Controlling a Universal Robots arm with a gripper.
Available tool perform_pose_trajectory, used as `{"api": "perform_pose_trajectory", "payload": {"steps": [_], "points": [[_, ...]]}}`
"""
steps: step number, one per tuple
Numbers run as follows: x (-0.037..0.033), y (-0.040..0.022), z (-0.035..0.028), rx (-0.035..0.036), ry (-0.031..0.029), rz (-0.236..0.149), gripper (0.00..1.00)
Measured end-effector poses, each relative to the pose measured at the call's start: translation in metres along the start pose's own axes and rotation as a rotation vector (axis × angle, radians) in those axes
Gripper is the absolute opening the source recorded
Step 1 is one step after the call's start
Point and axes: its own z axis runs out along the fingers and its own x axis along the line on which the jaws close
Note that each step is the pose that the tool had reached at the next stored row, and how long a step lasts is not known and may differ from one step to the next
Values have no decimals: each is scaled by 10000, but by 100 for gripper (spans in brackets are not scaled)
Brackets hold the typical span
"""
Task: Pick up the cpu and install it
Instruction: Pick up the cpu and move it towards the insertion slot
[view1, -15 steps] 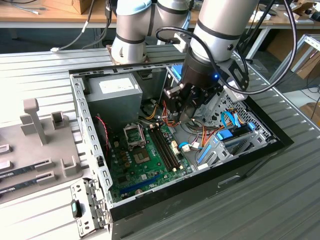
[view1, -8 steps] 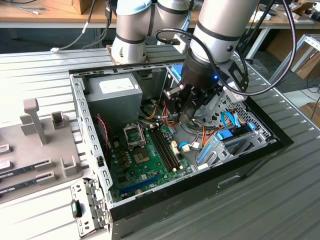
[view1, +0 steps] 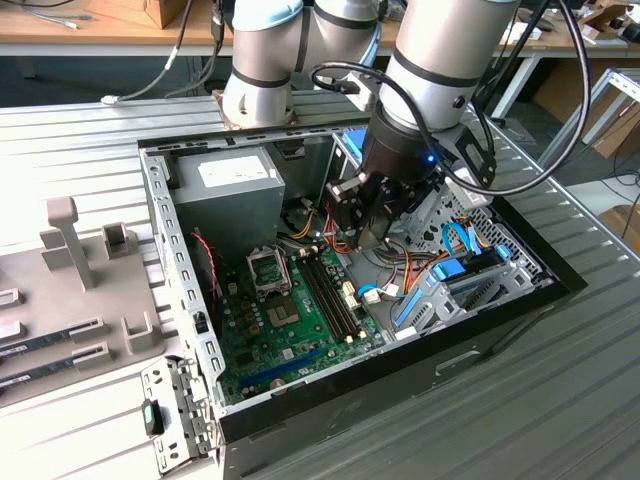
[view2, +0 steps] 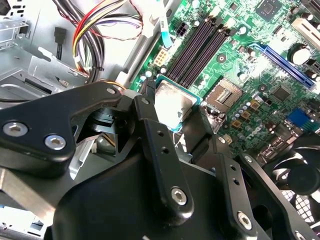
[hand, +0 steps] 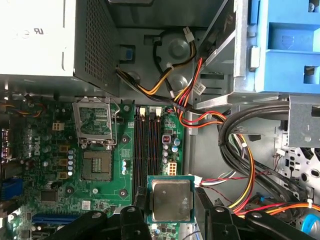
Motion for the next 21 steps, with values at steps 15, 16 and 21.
{"api": "perform_pose_trajectory", "payload": {"steps": [15, 16, 21], "points": [[1, -10, 43, 0, 0, 0, 47], [1, -11, 46, 0, 0, 0, 47], [1, -15, 63, 1, 0, 0, 47]]}}
